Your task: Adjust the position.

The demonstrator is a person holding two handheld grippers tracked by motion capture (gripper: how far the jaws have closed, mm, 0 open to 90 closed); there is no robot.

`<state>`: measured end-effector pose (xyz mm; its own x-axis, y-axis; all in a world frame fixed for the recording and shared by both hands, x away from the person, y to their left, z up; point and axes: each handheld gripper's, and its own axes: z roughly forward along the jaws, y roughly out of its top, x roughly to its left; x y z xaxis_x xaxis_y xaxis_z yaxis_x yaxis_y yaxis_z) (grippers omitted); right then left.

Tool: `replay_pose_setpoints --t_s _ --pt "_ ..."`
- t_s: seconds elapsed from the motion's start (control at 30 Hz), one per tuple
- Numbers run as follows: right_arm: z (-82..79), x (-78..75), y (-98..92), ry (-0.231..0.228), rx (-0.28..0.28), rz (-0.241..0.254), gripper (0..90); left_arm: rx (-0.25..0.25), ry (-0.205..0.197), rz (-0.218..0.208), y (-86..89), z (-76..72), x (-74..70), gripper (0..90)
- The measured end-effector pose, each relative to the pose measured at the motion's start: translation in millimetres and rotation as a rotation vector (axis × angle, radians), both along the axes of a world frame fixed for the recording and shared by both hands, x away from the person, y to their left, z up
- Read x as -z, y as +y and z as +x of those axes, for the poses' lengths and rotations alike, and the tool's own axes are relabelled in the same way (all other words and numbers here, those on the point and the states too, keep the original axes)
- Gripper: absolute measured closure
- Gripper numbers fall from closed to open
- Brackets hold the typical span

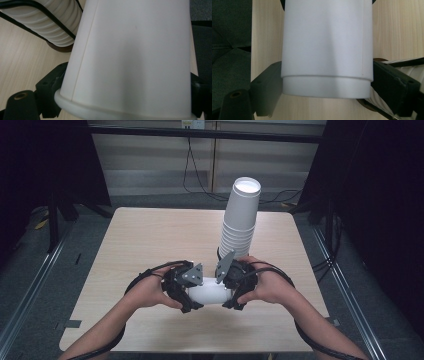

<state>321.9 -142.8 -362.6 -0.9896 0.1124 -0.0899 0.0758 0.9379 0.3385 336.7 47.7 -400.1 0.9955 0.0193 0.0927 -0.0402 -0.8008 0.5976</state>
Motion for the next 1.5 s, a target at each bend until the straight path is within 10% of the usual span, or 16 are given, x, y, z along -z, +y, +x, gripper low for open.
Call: replay_pose_setpoints --t_s 0.53,1.5 --pt "2.0 7.0 17.1 0.044 -0.020 -0.087 24.5 0.013 -0.001 0.039 -0.6 -0.6 1.1 12.9" --pt "1.1 14.2 -10.5 0.060 0.001 0.165 25.3 0.020 0.075 -0.186 18.5 6.8 -0.1 1.5"
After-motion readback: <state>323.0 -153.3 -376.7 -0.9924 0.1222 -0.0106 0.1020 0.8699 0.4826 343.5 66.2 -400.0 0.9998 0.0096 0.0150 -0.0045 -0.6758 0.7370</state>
